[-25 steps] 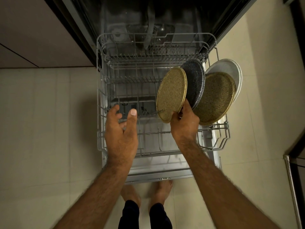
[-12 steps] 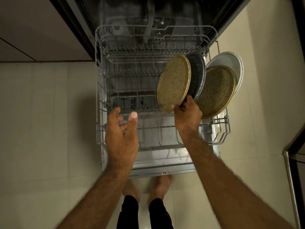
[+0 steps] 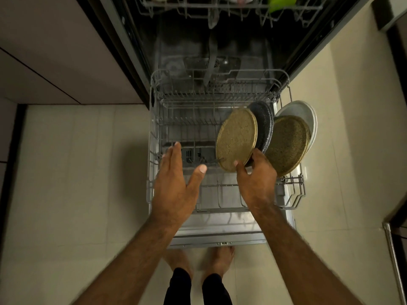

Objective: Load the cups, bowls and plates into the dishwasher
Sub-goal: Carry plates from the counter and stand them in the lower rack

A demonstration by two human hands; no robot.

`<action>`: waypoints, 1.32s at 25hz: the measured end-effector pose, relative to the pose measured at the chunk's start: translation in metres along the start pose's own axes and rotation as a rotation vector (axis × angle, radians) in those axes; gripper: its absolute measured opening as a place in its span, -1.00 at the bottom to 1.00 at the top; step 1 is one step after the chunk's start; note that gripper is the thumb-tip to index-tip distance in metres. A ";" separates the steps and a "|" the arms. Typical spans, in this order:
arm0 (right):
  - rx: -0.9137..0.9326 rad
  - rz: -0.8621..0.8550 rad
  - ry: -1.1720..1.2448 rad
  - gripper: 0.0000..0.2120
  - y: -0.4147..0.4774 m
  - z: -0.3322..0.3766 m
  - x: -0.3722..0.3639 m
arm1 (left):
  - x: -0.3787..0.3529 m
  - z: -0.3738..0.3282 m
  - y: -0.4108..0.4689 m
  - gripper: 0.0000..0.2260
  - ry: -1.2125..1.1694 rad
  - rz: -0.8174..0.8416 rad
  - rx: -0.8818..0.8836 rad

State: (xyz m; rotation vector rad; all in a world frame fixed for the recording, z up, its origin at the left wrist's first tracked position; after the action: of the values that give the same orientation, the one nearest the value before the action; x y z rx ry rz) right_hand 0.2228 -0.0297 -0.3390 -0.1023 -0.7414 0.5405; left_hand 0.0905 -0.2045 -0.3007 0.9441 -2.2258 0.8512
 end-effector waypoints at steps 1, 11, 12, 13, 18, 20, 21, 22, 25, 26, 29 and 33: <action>0.017 0.036 -0.066 -0.45 -0.003 0.012 0.005 | 0.010 -0.010 0.000 -0.23 0.062 0.006 -0.036; 0.492 0.131 -0.333 -0.41 -0.029 0.235 0.116 | 0.195 -0.164 -0.014 -0.29 0.377 -0.166 -0.292; 0.507 0.143 -0.320 -0.41 -0.037 0.259 0.128 | 0.219 -0.181 -0.025 -0.31 0.373 -0.204 -0.298; 0.534 0.156 -0.309 -0.41 -0.047 0.286 0.141 | 0.244 -0.198 -0.037 -0.32 0.364 -0.240 -0.307; 0.659 0.184 -0.287 -0.44 -0.095 0.404 0.203 | 0.359 -0.253 -0.092 -0.34 0.330 -0.373 -0.321; 0.762 0.185 -0.281 -0.46 -0.119 0.452 0.221 | 0.411 -0.271 -0.113 -0.34 0.310 -0.453 -0.333; 0.816 0.184 -0.286 -0.47 -0.131 0.475 0.228 | 0.434 -0.280 -0.122 -0.34 0.319 -0.482 -0.351; 0.860 0.184 -0.296 -0.47 -0.144 0.497 0.232 | 0.456 -0.286 -0.132 -0.35 0.333 -0.507 -0.366; 0.910 0.168 -0.296 -0.49 -0.182 0.556 0.238 | 0.511 -0.290 -0.158 -0.35 0.362 -0.551 -0.377; 0.930 0.159 -0.304 -0.49 -0.195 0.574 0.238 | 0.528 -0.289 -0.166 -0.35 0.362 -0.568 -0.384; 1.000 0.137 -0.323 -0.50 -0.241 0.622 0.227 | 0.585 -0.267 -0.193 -0.35 0.377 -0.627 -0.407; 1.066 0.107 -0.352 -0.46 -0.286 0.682 0.197 | 0.658 -0.221 -0.215 -0.34 0.456 -0.686 -0.400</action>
State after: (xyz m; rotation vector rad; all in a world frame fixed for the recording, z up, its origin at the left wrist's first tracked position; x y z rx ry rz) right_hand 0.0117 -0.2435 0.3649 0.9680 -0.7044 1.0098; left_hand -0.0761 -0.4282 0.3703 1.0773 -1.4491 0.2491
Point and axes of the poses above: each hand's wrist, its own y-axis towards the middle knuckle, its own x-axis out of the back of the hand, z = x × y, the point moved 6 cm from there along y, towards the middle knuckle, and after that the axes turned 7 degrees about y, right-handed, at the moved point
